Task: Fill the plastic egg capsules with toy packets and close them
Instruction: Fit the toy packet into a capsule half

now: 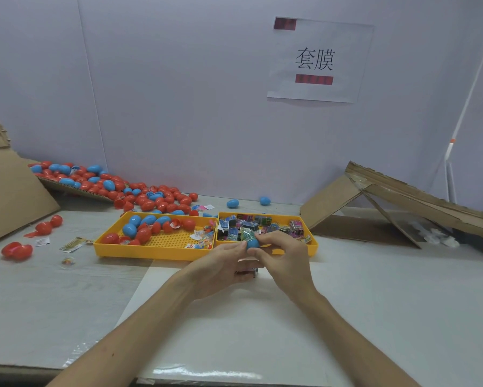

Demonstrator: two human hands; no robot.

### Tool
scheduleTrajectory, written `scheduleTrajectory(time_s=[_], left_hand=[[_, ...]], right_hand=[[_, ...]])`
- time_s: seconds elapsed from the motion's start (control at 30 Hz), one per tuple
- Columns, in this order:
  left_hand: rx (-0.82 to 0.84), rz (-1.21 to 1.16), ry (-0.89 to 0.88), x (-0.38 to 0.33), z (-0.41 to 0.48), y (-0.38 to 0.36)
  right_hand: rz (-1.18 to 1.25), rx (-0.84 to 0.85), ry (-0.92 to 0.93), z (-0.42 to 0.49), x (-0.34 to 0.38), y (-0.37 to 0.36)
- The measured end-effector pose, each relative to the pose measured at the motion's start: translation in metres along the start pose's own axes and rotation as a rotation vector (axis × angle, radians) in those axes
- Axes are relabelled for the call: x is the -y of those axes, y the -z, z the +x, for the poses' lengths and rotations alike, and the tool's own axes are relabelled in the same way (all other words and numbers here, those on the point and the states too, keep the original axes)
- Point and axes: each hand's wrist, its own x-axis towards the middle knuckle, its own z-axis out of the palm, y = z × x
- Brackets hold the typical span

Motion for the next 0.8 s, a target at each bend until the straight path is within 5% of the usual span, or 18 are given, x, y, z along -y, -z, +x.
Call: scheduleTrajectory(time_s=[0.8], left_hand=[[-0.036, 0.036, -0.021, 0.0001, -0.0003, 0.0002]], right_hand=[[-0.081, -0.072, 0.053, -0.0015, -0.0013, -0.0008]])
